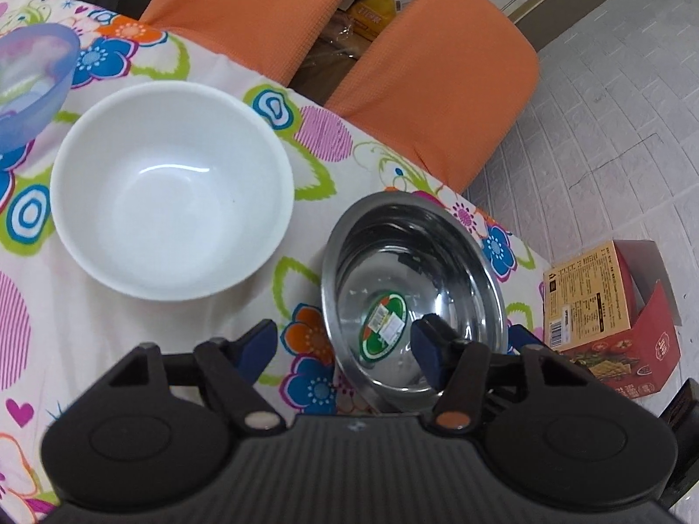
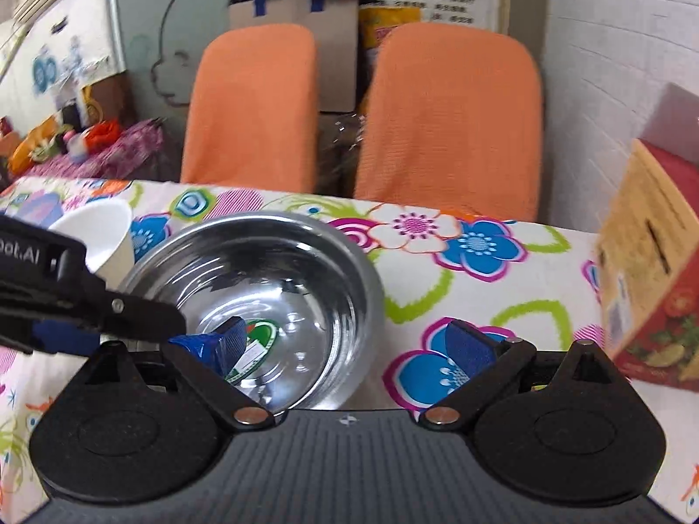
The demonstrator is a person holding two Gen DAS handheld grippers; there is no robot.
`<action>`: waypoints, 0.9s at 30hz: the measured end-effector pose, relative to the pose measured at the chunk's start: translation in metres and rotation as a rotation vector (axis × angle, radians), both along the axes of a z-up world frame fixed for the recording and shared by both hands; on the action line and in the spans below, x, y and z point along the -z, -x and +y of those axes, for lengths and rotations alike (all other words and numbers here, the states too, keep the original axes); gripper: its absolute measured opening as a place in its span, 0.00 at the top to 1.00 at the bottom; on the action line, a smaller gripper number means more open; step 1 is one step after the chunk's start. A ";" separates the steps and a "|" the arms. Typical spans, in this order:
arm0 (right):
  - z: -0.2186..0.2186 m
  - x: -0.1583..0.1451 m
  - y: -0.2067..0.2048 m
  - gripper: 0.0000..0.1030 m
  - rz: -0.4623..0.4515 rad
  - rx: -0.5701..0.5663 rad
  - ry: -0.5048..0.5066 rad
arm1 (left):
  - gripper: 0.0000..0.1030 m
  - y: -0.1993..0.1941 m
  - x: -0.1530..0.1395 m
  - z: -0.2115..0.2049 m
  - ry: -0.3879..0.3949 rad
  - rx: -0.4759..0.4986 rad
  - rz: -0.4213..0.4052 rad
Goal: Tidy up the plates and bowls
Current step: 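Close the left gripper on the stainless steel bowl rim, then carry the steel bowl with the left gripper and lower it beside the plate stack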
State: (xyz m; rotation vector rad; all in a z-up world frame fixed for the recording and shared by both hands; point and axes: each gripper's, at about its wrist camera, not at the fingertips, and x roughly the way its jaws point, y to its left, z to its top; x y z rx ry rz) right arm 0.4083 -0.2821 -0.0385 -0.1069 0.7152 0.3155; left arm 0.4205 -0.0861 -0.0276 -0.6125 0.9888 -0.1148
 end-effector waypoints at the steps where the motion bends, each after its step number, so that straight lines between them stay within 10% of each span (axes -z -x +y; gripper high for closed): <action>1: 0.002 0.000 -0.002 0.19 0.009 -0.018 -0.003 | 0.44 -0.001 0.000 -0.001 -0.006 -0.001 -0.001; 12: 0.025 0.007 -0.005 0.20 0.056 -0.105 0.062 | 0.99 -0.016 0.005 -0.009 -0.052 0.076 -0.004; 27: 0.027 -0.010 0.091 0.20 0.054 -0.011 0.009 | 1.00 0.065 -0.008 -0.003 -0.083 0.248 0.010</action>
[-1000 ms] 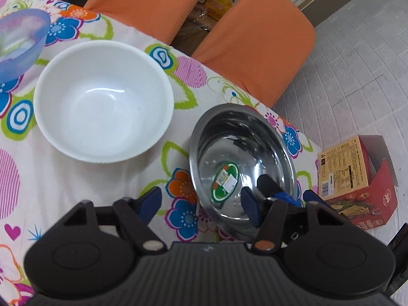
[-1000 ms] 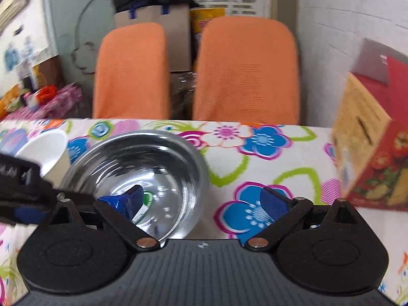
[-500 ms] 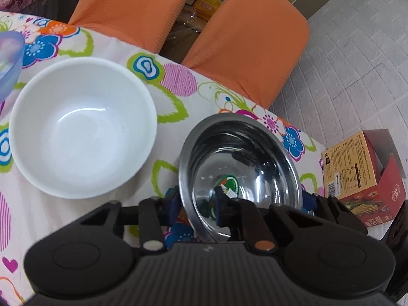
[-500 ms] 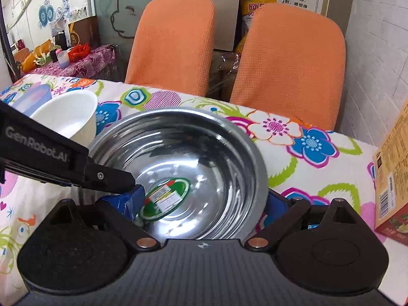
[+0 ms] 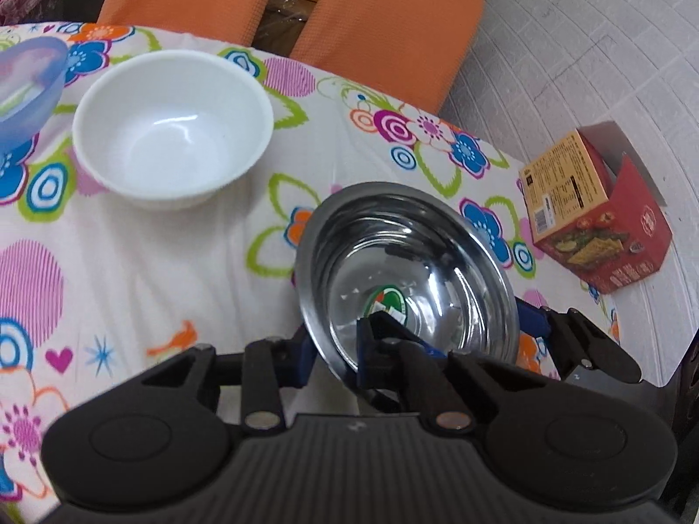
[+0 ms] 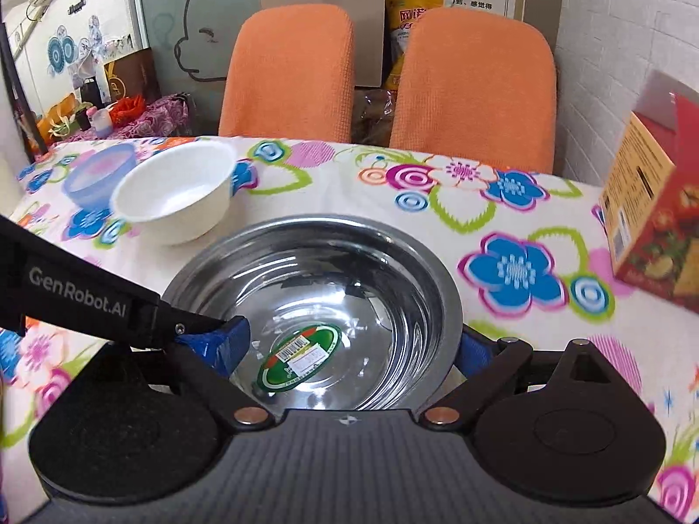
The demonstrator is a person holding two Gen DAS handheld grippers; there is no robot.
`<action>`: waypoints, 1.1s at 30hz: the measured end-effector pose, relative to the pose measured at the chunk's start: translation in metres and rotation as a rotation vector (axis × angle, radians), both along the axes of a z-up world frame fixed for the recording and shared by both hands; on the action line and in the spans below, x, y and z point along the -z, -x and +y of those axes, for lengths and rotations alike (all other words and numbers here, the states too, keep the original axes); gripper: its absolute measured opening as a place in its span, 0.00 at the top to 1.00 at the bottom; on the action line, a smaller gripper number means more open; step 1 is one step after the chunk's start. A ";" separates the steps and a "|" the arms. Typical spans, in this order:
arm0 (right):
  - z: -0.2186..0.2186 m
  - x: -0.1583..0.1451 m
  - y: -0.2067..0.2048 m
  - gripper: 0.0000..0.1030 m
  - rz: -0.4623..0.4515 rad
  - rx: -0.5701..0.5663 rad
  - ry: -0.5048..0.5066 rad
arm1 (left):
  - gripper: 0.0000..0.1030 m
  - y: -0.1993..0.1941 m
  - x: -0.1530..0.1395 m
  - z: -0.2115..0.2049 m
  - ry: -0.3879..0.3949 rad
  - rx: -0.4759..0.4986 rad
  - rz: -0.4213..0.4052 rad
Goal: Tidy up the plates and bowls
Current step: 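Carry the steel bowl with the left gripper and lower it beside the plate stack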
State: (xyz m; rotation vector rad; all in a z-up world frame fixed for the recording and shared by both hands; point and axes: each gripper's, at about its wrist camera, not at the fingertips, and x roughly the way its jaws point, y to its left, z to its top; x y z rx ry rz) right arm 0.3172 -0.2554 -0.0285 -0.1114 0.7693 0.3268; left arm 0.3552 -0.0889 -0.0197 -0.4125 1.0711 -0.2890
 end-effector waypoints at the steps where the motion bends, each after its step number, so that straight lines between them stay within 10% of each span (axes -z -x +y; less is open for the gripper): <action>1: 0.001 -0.001 0.013 0.20 -0.005 0.000 -0.004 | 1.00 0.011 -0.001 0.002 -0.004 0.013 -0.003; 14: 0.046 0.002 0.173 0.19 -0.091 0.017 -0.020 | 1.00 0.170 -0.009 0.050 -0.037 0.150 -0.042; 28: 0.048 0.009 0.186 0.19 -0.019 0.021 -0.071 | 0.99 0.189 0.009 0.068 -0.007 0.159 -0.022; 33: 0.016 -0.016 0.192 0.18 -0.068 0.088 -0.135 | 0.47 0.189 -0.007 0.079 0.002 0.131 -0.052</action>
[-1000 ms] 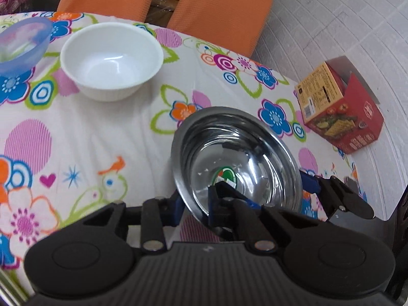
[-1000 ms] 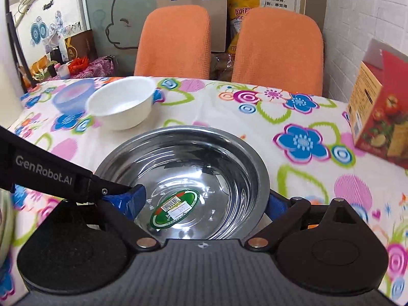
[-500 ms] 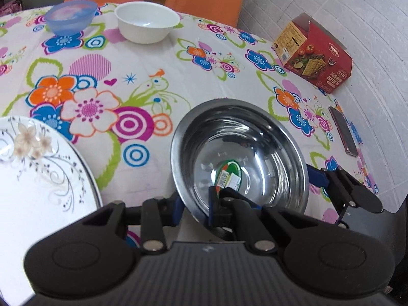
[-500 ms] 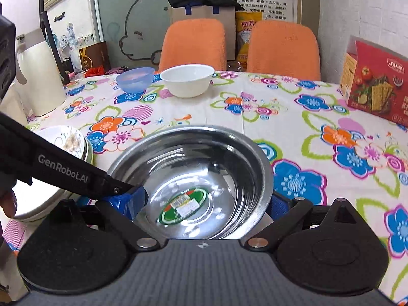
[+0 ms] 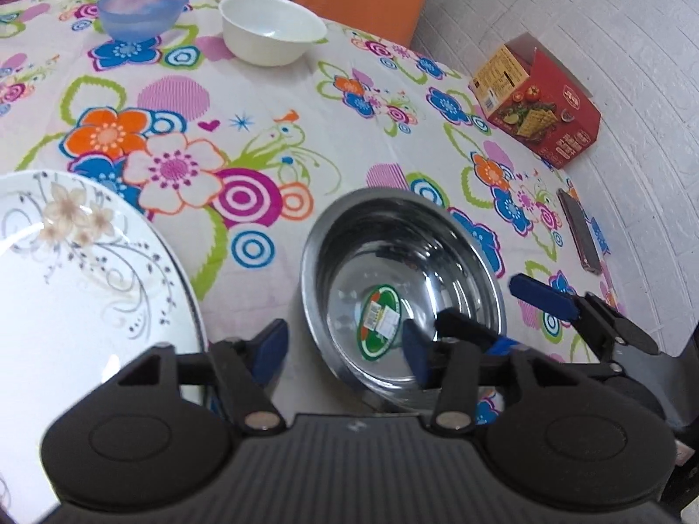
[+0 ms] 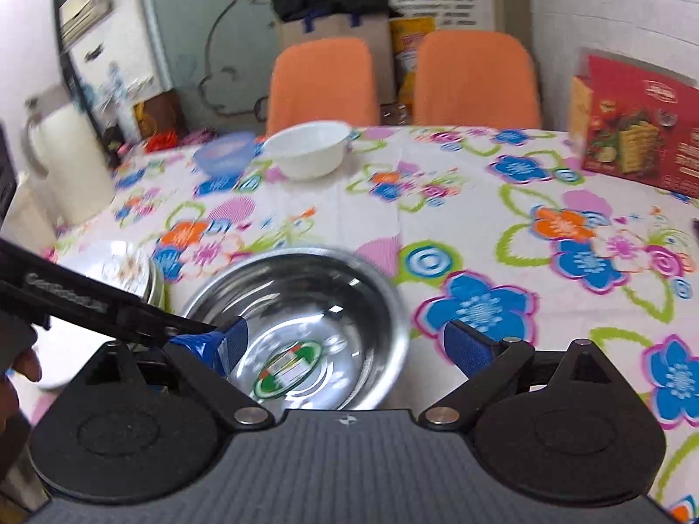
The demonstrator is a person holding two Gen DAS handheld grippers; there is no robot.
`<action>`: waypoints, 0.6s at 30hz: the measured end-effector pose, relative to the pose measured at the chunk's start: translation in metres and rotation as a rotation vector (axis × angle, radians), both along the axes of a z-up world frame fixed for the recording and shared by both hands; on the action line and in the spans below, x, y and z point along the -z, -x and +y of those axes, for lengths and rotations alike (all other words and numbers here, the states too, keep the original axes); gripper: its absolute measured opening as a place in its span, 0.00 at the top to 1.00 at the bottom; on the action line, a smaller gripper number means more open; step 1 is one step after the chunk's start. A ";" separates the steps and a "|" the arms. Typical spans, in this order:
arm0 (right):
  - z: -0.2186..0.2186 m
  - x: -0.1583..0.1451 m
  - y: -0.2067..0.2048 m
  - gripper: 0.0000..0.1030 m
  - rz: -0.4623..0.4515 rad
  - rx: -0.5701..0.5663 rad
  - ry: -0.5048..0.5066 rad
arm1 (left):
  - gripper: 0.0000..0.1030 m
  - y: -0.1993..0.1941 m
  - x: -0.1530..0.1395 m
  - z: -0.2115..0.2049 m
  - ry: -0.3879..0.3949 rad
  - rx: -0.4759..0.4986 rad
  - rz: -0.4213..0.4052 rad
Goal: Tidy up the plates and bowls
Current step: 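Carry the steel bowl with the left gripper and lower it beside the plate stack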
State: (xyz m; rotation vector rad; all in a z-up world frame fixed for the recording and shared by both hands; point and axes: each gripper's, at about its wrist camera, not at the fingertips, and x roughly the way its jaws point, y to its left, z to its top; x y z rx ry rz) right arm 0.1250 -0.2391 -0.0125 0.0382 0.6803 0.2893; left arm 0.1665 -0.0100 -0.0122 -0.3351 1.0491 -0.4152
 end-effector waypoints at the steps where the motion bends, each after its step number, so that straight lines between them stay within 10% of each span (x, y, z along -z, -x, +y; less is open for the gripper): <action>1: -0.005 -0.004 0.001 0.18 -0.010 0.022 0.008 | 0.47 0.000 -0.004 0.003 0.021 0.009 -0.008; 11: -0.033 -0.009 -0.032 0.18 0.122 0.167 -0.221 | 0.43 -0.008 -0.042 0.020 -0.108 -0.063 -0.183; 18: -0.026 -0.024 -0.034 0.18 0.004 0.081 -0.296 | 0.42 -0.020 -0.039 0.033 -0.167 -0.119 -0.202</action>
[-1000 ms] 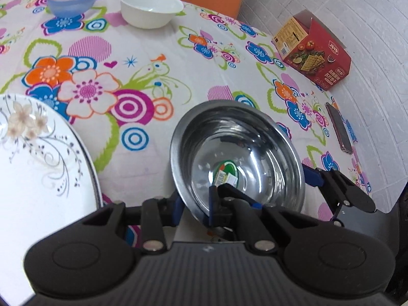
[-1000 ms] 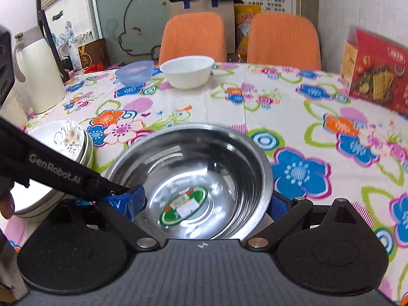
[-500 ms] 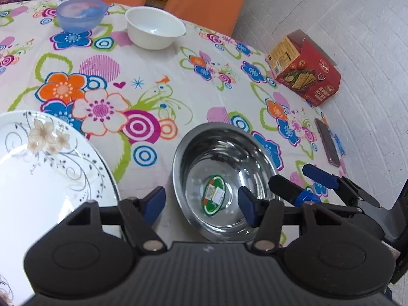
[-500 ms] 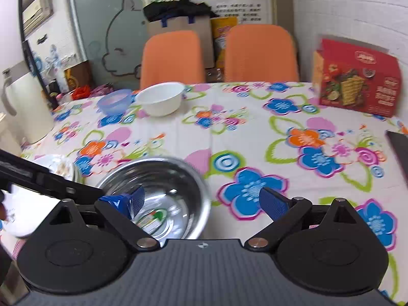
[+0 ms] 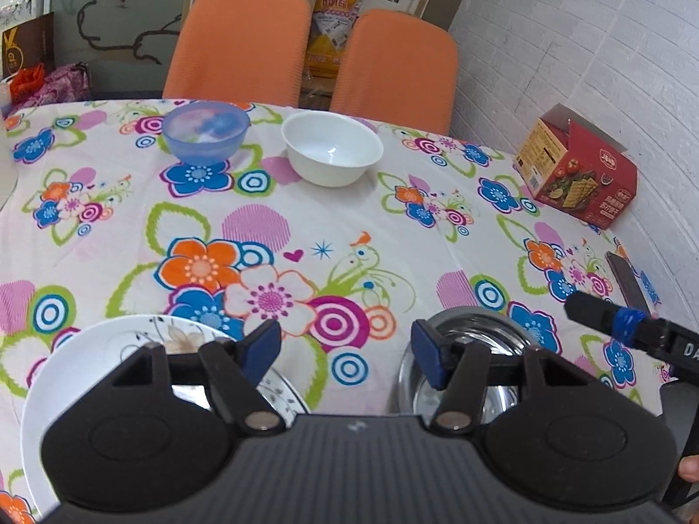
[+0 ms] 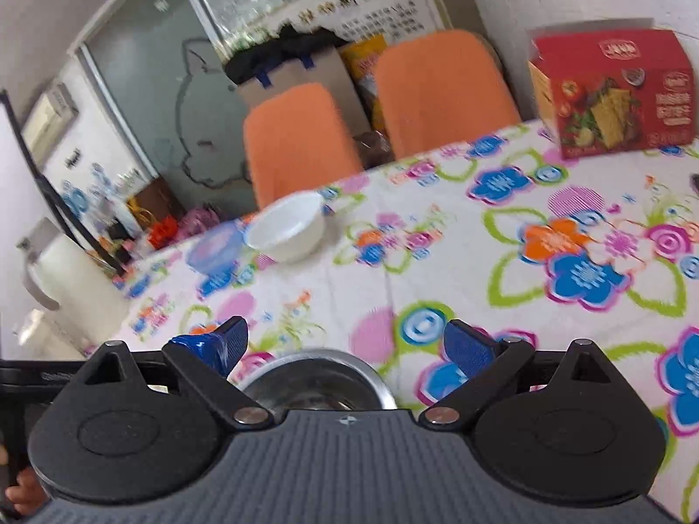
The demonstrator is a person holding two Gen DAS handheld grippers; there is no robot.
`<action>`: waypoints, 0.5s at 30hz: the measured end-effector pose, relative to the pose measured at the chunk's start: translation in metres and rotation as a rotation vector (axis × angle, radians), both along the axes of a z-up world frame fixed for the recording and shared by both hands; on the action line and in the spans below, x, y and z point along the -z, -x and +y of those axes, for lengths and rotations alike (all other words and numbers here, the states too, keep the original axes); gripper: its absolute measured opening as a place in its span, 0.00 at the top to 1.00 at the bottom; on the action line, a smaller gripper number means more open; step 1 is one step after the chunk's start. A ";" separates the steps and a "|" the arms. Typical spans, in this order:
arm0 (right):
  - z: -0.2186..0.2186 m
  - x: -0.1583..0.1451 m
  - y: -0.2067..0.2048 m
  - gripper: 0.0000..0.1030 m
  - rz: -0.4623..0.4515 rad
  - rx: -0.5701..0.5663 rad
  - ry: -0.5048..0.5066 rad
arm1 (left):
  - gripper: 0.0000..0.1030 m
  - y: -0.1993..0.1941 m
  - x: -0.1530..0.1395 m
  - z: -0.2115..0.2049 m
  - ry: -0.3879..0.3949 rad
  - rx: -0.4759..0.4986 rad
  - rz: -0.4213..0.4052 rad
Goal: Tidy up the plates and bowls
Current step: 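Carry the steel bowl with the left gripper and lower it beside the plate stack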
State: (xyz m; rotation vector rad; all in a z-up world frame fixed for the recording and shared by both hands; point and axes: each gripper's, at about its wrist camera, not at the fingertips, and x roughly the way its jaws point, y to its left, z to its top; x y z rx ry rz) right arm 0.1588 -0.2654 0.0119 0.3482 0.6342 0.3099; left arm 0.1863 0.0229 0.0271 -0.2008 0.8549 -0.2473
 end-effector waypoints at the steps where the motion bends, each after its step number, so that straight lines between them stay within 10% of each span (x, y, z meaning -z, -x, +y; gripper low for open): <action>1: 0.001 0.001 -0.003 0.18 0.016 -0.003 -0.009 | 0.42 -0.002 0.001 0.002 -0.002 -0.006 -0.001; 4: 0.014 0.007 -0.020 0.18 0.127 -0.059 0.042 | 0.42 -0.006 0.002 0.008 -0.008 -0.029 -0.002; 15: 0.048 -0.013 -0.047 0.18 0.045 -0.118 0.228 | 0.41 -0.023 0.004 0.031 -0.030 -0.073 0.004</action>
